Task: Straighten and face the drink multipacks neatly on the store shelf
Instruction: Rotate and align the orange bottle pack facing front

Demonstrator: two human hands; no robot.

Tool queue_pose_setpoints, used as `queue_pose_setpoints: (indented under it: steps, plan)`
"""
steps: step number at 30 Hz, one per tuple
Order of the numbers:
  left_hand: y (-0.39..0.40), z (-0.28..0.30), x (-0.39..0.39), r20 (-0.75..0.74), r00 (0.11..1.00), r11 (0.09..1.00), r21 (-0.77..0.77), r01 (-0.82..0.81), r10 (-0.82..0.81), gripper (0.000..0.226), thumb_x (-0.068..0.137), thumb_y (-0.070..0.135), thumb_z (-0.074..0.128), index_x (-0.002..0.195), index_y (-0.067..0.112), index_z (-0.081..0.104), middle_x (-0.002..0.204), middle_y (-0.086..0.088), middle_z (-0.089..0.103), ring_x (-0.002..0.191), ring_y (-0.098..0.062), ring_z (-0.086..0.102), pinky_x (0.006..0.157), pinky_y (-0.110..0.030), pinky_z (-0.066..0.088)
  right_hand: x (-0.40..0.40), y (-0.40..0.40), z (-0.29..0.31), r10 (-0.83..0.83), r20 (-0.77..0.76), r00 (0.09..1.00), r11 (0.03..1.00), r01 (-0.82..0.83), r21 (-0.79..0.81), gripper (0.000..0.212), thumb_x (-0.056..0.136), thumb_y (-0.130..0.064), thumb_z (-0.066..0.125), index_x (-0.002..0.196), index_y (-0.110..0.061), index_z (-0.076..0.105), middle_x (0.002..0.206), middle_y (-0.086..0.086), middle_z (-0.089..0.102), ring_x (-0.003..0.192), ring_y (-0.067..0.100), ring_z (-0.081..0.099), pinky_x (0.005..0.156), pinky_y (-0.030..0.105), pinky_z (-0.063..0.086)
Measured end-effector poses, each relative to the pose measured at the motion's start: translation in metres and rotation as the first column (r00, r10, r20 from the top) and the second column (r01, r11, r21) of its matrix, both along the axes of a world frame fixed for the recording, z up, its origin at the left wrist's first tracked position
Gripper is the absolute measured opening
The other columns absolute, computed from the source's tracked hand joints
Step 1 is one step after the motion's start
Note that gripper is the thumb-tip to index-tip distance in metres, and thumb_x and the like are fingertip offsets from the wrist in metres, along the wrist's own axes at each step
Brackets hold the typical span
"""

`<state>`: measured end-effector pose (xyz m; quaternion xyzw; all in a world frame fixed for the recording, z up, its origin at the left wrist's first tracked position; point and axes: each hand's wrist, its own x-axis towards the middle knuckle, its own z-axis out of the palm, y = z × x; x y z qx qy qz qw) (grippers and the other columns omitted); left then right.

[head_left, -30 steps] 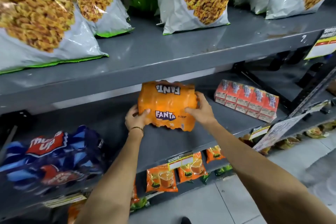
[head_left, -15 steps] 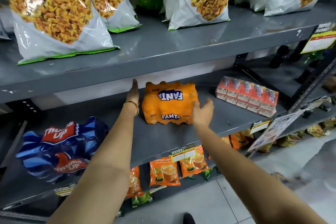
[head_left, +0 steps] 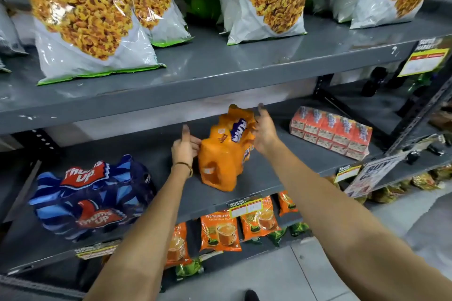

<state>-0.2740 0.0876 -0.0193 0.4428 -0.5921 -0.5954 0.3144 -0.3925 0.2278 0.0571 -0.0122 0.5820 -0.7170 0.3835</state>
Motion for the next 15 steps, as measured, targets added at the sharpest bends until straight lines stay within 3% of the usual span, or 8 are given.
queue_pose_setpoints:
  steps: [2,3,5,6,11,13,15]
  plan:
    - [0.015,-0.005,0.004,-0.056,0.996,0.989,0.12,0.081,-0.075,0.067,0.097,0.052,0.026,0.079,0.002,0.067,0.074,-0.013,0.069,0.073,-0.025,0.062,0.072,-0.034,0.052,-0.005,-0.002,0.0,-0.006,-0.091,0.996,0.994,0.016,0.108,0.035,0.098,-0.045,0.039,0.098,-0.014,0.055,0.079,0.006,0.065,0.084,0.022,0.062,0.068,0.031,0.046]
    - [0.022,-0.007,0.005,-0.051,0.991,0.975,0.18,0.133,-0.126,0.067,0.097,0.052,0.023,0.099,0.0,0.066,0.098,-0.016,0.071,0.091,-0.029,0.063,0.083,-0.038,0.051,-0.001,-0.002,-0.002,0.012,-0.192,0.981,0.971,0.035,0.238,0.038,0.096,-0.045,0.043,0.11,-0.012,0.056,0.094,0.008,0.066,0.096,0.026,0.061,0.071,0.031,0.047]
    - [0.035,-0.007,0.003,0.003,0.977,0.934,0.294,0.204,-0.214,0.07,0.096,0.055,0.017,0.133,0.006,0.05,0.14,-0.016,0.049,0.128,-0.036,0.047,0.103,-0.046,0.039,0.007,-0.003,-0.011,0.101,-0.312,0.945,0.886,0.058,0.461,0.058,0.092,-0.046,0.05,0.133,-0.006,0.048,0.129,0.014,0.057,0.119,0.033,0.054,0.09,0.038,0.047]
    - [0.041,-0.006,0.001,0.013,0.974,0.919,0.333,0.211,-0.228,0.071,0.096,0.056,0.016,0.139,0.007,0.042,0.147,-0.016,0.041,0.134,-0.036,0.04,0.106,-0.046,0.036,0.012,-0.003,-0.016,0.167,-0.334,0.928,0.852,0.035,0.523,0.065,0.09,-0.049,0.053,0.138,-0.005,0.044,0.137,0.015,0.052,0.123,0.034,0.051,0.096,0.041,0.046]
    - [0.055,-0.006,-0.002,-0.049,0.988,0.868,0.472,0.154,-0.149,0.081,0.092,0.063,0.011,0.142,0.003,0.038,0.148,-0.017,0.04,0.134,-0.036,0.041,0.106,-0.044,0.037,0.029,0.001,-0.013,0.539,-0.478,0.694,0.668,-0.006,0.744,0.094,0.071,-0.069,0.061,0.138,-0.009,0.039,0.138,0.011,0.051,0.125,0.032,0.051,0.096,0.041,0.045]
    - [0.059,-0.011,-0.001,-0.094,0.988,0.818,0.555,0.154,-0.122,0.085,0.09,0.066,0.012,0.141,0.003,0.038,0.149,-0.016,0.039,0.136,-0.039,0.037,0.109,-0.049,0.034,0.029,0.002,-0.015,0.633,-0.465,0.619,0.579,0.021,0.815,0.105,0.066,-0.067,0.067,0.142,-0.005,0.029,0.139,0.01,0.05,0.126,0.031,0.051,0.096,0.041,0.045]
    - [0.063,-0.014,0.001,-0.148,0.982,0.775,0.604,0.187,-0.121,0.084,0.091,0.065,0.013,0.138,0.001,0.042,0.147,-0.018,0.041,0.134,-0.041,0.038,0.105,-0.051,0.037,0.022,0.005,-0.016,0.667,-0.477,0.572,0.545,0.062,0.836,0.102,0.066,-0.055,0.074,0.142,-0.004,0.027,0.138,0.01,0.05,0.125,0.031,0.052,0.094,0.04,0.046]
